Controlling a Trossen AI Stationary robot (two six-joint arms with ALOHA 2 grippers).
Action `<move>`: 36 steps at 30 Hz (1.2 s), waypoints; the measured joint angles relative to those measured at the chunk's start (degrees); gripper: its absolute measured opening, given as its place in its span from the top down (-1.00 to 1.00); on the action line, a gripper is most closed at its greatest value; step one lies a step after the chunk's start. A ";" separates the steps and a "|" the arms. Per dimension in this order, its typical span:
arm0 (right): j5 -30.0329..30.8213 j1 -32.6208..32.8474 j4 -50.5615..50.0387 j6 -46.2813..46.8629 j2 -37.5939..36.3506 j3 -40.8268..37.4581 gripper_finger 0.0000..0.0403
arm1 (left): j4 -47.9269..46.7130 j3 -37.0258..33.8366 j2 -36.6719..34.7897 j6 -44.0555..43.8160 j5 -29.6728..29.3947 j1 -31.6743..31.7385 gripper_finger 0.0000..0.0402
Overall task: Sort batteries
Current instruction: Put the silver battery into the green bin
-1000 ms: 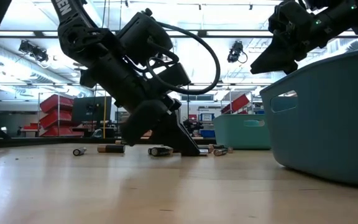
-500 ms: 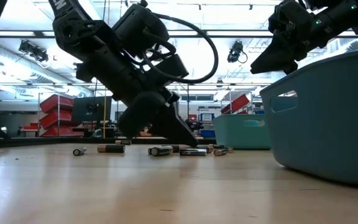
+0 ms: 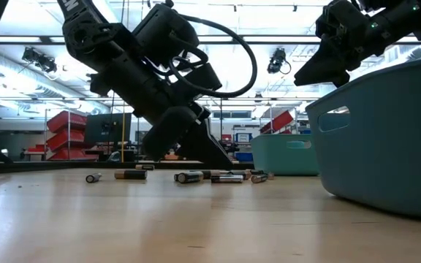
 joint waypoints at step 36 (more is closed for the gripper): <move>-0.44 0.07 0.46 0.00 0.81 0.00 0.66 | -6.94 0.32 0.52 -2.43 1.47 -0.04 0.96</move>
